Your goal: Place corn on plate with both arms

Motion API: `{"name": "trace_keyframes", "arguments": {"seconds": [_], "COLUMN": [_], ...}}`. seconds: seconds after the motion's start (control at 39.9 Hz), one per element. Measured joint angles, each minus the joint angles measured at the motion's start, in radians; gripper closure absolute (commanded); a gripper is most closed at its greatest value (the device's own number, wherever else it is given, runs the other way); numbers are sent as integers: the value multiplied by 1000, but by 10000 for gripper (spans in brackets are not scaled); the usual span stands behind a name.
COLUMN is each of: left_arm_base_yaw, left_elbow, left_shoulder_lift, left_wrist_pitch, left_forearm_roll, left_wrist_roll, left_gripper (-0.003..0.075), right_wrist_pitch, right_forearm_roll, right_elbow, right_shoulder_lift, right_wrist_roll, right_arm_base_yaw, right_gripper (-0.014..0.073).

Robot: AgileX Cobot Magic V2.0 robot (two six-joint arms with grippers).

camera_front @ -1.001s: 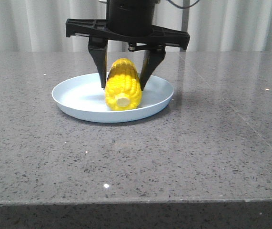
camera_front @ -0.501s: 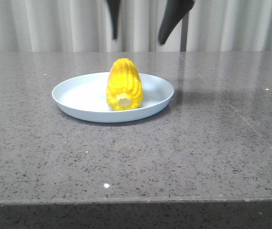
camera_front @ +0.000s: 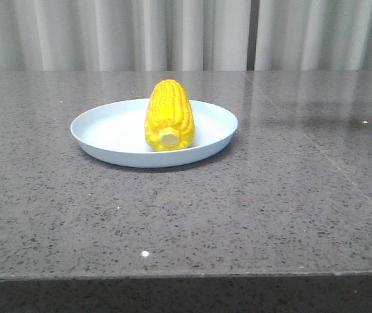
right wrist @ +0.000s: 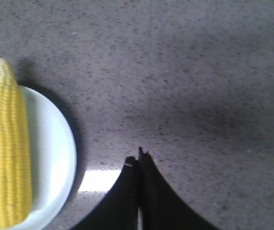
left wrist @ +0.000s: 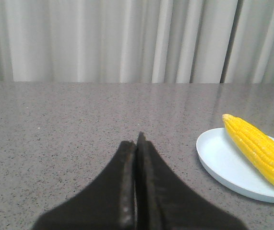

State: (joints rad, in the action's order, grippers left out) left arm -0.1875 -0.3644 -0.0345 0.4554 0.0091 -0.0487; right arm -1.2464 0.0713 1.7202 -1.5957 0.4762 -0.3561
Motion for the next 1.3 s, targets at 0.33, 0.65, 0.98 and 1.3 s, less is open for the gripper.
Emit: {"name": "trace_keyframes", "arguments": {"seconds": [0.33, 0.65, 0.98, 1.3], "left_arm_base_yaw": [0, 0, 0, 0], "left_elbow": [0, 0, 0, 0], "left_shoulder_lift": [0, 0, 0, 0], "left_wrist_pitch": [0, 0, 0, 0], "left_forearm_roll": [0, 0, 0, 0], "left_wrist_roll": [0, 0, 0, 0], "left_gripper": [741, 741, 741, 741], "right_wrist_pitch": [56, 412, 717, 802], "right_forearm_roll": [8, 86, 193, 199], "right_elbow": [-365, -881, -1296, -1346], "right_shoulder_lift": [309, 745, 1142, 1297], "right_wrist_roll": [-82, -143, -150, -152], "right_arm_base_yaw": [61, 61, 61, 61], "right_gripper": [655, 655, 655, 655]}}
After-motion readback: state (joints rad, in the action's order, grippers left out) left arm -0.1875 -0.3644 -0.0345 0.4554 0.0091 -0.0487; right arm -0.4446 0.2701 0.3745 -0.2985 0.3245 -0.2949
